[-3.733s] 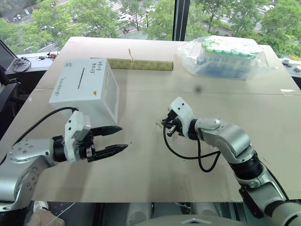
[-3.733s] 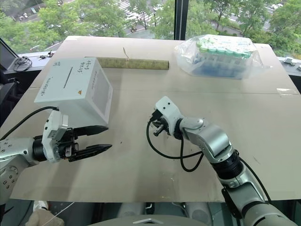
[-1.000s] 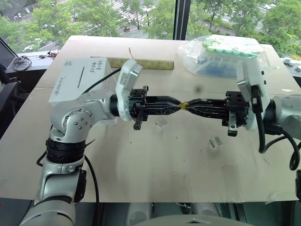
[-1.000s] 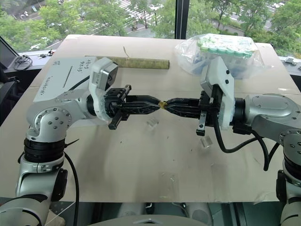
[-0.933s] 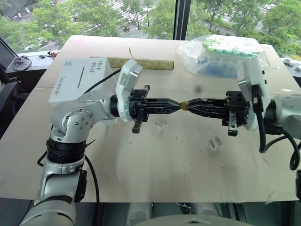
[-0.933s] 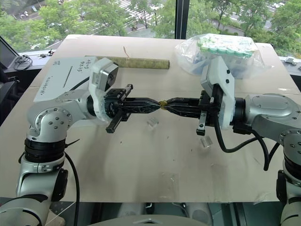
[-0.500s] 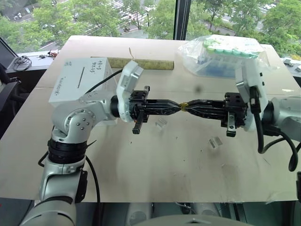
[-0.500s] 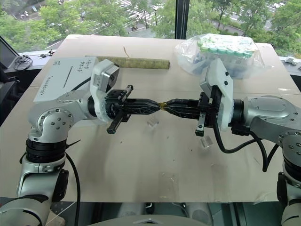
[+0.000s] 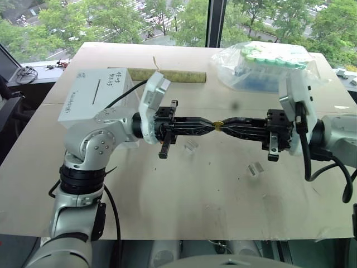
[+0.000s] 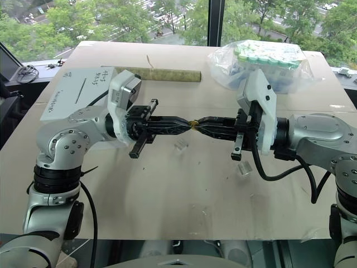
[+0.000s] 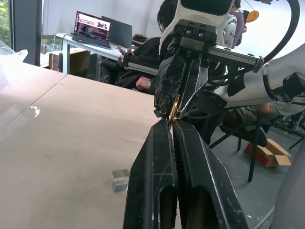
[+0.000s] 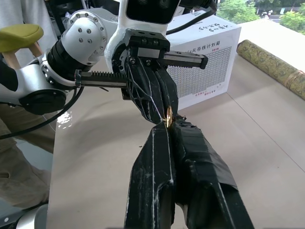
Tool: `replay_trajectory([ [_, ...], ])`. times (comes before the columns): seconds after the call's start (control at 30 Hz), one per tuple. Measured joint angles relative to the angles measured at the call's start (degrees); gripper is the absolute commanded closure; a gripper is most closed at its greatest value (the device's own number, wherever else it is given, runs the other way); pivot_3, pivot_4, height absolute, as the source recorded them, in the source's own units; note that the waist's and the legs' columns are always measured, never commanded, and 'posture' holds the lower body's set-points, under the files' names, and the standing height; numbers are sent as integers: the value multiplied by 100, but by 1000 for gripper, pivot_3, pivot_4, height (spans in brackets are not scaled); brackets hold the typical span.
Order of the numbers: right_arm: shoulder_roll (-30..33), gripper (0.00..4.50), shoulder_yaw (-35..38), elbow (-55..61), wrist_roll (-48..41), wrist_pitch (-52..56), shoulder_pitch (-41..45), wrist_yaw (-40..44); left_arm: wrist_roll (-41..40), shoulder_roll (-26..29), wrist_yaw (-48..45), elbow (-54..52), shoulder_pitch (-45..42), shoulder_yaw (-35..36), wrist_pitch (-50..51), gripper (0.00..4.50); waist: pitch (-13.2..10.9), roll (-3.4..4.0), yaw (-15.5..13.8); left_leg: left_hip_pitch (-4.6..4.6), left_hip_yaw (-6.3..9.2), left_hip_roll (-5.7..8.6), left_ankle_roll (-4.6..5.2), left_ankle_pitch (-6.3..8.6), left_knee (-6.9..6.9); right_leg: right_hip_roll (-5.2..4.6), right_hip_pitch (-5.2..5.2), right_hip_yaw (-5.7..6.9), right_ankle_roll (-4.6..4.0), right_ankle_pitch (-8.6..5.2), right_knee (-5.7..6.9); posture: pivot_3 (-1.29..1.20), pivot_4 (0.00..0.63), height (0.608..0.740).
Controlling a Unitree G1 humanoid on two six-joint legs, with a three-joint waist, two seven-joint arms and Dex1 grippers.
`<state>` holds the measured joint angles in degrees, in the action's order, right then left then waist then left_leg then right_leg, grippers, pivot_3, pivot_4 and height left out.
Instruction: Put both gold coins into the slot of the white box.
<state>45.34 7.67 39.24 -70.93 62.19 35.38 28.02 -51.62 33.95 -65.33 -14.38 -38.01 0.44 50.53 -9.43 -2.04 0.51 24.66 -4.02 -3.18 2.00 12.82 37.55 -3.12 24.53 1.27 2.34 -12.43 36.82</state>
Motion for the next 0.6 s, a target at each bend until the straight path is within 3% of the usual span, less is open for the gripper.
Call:
replay_trajectory([
  [0.1,3,4500,0,0,-7,0,0,-24,35,-14,-30,0,2,0,-24,4458,0,0,0,0,0,0,0,0,0,0,0,0,0,0,0,0,150,740],
  [0.2,-1,4500,-53,11,-68,-2,3,-37,35,-59,-51,14,-5,-33,-32,3583,0,0,1,0,0,0,0,0,0,0,0,0,0,0,0,0,150,740],
  [0.27,3,4500,-83,15,-117,5,2,-40,124,-69,-14,79,1,-29,-94,2655,0,0,0,0,0,0,0,0,2,0,0,0,0,0,1,0,150,740],
  [0.6,15,4500,-117,15,-146,3,2,-88,203,-82,-50,115,1,-34,-115,2655,0,0,0,0,0,0,0,0,4,0,0,-1,0,0,2,0,150,740],
])
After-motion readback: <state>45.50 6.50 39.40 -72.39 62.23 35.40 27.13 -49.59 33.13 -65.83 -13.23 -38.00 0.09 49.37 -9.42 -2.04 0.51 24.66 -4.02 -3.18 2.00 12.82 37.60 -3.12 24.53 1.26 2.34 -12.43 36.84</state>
